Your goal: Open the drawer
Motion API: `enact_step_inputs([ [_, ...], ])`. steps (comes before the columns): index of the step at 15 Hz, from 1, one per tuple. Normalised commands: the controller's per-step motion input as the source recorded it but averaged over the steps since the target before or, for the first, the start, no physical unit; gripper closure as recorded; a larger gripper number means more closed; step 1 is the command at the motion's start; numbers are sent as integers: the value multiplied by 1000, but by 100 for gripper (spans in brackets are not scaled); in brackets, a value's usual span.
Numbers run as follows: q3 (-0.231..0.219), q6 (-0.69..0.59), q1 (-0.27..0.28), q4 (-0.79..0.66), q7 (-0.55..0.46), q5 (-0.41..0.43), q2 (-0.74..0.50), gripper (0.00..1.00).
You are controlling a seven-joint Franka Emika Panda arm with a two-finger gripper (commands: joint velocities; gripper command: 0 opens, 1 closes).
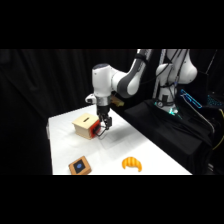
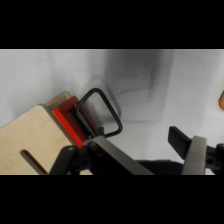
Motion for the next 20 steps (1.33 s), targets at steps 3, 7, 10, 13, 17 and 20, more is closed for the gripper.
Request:
enact_step_inputs([
  [3,-52,303,85,111,136,-223,314,0],
  [7,-172,206,182,213,233,-302,337,0],
  [10,-251,125,250,207,259,-312,245,0],
  [13,-178,111,178,137,170,-210,154,0],
  [17,-75,147,60,84,57,-91,119,0],
  [20,-48,172,5,66,-3,-38,119,0],
])
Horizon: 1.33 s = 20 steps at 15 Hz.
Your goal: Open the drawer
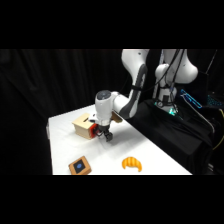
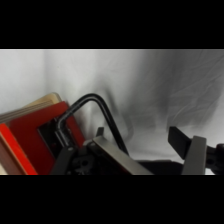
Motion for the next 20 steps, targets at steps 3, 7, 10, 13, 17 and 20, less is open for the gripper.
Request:
enact_step_inputs([
  [3,-13,153,-26,38,-54,10,64,0],
  [7,34,103,11,-55,-44,50,-82,0],
  [10,47,66,97,-108,24,51,-139,0],
  [13,59,41,98,-84,27,65,-99,0],
  [17,96,15,87,-109,18,97,-102,0],
  [20,129,27,87,-143,8,137,-89,0],
])
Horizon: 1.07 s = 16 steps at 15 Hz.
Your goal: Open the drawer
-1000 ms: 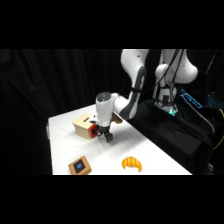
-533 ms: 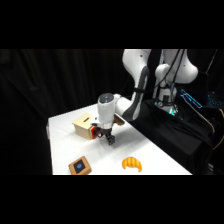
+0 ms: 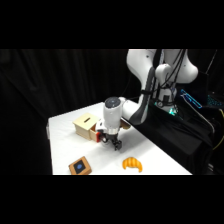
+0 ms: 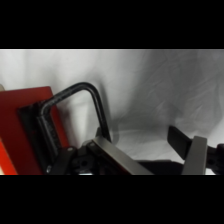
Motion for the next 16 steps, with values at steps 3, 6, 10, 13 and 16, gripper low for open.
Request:
enact_step_inputs([
  [3,78,46,159,-176,67,105,-110,0],
  [6,59,26,185,-205,115,86,-157,0],
  [10,38,-14,189,-206,141,69,-199,0],
  [13,15,-67,121,-147,95,59,-200,0],
  [16,-24,-208,23,-95,17,43,-263,0],
])
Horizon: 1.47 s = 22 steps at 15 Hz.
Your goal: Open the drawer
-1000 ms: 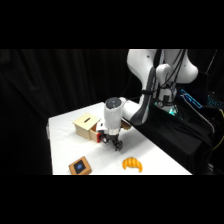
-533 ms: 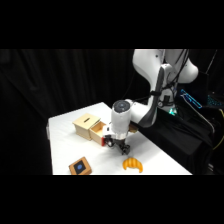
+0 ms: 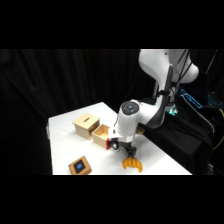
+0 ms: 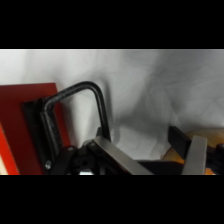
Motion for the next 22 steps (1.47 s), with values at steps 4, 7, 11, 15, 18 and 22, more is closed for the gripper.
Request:
enact_step_inputs([
  [4,-43,-269,-44,-104,-8,-10,-347,0],
  [7,79,-326,-140,-123,-97,46,-394,0],
  [11,190,-370,-206,-121,-244,187,-439,0],
  [15,181,-360,-197,-70,-269,283,-422,0],
  [18,126,-326,-163,-11,-221,266,-343,0],
  [22,81,-269,-143,38,-189,212,-246,0],
])
